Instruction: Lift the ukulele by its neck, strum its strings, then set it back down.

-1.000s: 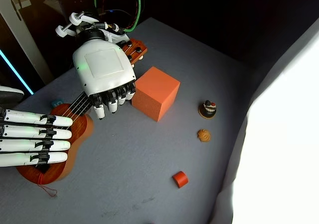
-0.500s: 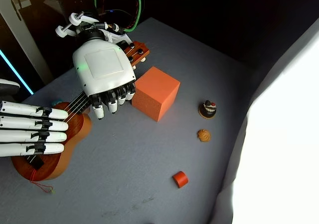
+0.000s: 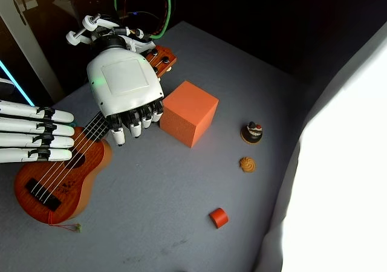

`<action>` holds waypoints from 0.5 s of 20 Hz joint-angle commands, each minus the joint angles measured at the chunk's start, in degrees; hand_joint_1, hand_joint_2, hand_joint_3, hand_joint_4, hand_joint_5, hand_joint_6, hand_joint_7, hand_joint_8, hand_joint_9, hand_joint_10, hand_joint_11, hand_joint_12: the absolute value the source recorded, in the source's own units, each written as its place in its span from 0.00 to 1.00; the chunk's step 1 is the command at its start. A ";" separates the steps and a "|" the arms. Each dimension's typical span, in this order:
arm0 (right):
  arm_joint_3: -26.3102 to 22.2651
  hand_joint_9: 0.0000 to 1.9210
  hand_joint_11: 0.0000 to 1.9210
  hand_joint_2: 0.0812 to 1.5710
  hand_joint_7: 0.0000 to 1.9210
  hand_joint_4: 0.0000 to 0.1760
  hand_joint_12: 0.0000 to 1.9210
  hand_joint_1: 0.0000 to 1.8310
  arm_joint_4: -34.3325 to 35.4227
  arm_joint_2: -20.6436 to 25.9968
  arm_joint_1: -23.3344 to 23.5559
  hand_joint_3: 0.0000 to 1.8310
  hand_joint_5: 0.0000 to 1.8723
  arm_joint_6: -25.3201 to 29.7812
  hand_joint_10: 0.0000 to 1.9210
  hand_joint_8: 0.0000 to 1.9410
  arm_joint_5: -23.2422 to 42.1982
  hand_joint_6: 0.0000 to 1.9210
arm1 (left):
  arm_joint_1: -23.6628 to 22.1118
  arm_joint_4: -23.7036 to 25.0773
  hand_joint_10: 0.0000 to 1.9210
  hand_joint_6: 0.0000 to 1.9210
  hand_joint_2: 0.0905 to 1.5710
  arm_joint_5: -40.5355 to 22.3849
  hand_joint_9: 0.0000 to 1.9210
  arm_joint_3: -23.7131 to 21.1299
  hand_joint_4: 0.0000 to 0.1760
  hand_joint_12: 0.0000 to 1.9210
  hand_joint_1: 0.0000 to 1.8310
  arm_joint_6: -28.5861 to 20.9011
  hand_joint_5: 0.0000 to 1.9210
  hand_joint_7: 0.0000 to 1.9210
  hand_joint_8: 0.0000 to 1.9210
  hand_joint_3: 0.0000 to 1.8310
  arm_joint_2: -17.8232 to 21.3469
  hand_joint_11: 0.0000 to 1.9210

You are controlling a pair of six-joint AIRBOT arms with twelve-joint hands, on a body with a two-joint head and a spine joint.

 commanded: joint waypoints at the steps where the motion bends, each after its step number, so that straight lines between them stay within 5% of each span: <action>1: 0.32 0.07 0.00 0.84 0.11 0.00 0.15 0.00 1.47 0.42 1.24 0.00 0.11 0.40 0.00 0.00 5.48 0.00 | -1.14 4.10 1.00 1.00 0.72 0.35 0.81 0.11 1.00 1.00 0.85 0.26 0.69 0.74 1.00 0.05 -0.07 0.82; 4: 1.51 0.03 0.00 0.85 0.07 0.00 0.04 0.00 1.47 0.44 3.26 0.00 0.10 0.35 0.00 0.00 7.75 0.00 | -1.26 4.10 1.00 1.00 0.73 0.20 0.81 0.05 1.00 1.00 0.84 0.28 0.69 0.74 1.00 0.05 -0.07 0.82; 7: 3.60 0.07 0.00 0.84 0.11 0.00 0.16 0.00 1.89 0.70 7.01 0.00 0.12 0.36 0.01 0.00 7.85 0.01 | -1.38 4.09 1.00 1.00 0.73 0.21 0.81 0.05 1.00 1.00 0.85 0.28 0.69 0.75 1.00 0.05 -0.13 0.82; 10: 6.76 0.07 0.00 0.84 0.11 0.00 0.18 0.00 6.60 1.17 8.32 0.00 0.11 -0.30 0.01 0.00 7.86 0.00 | -1.36 4.12 1.00 1.00 0.72 0.75 0.80 0.52 1.00 1.00 0.85 -0.26 0.69 0.74 1.00 0.05 -0.97 0.82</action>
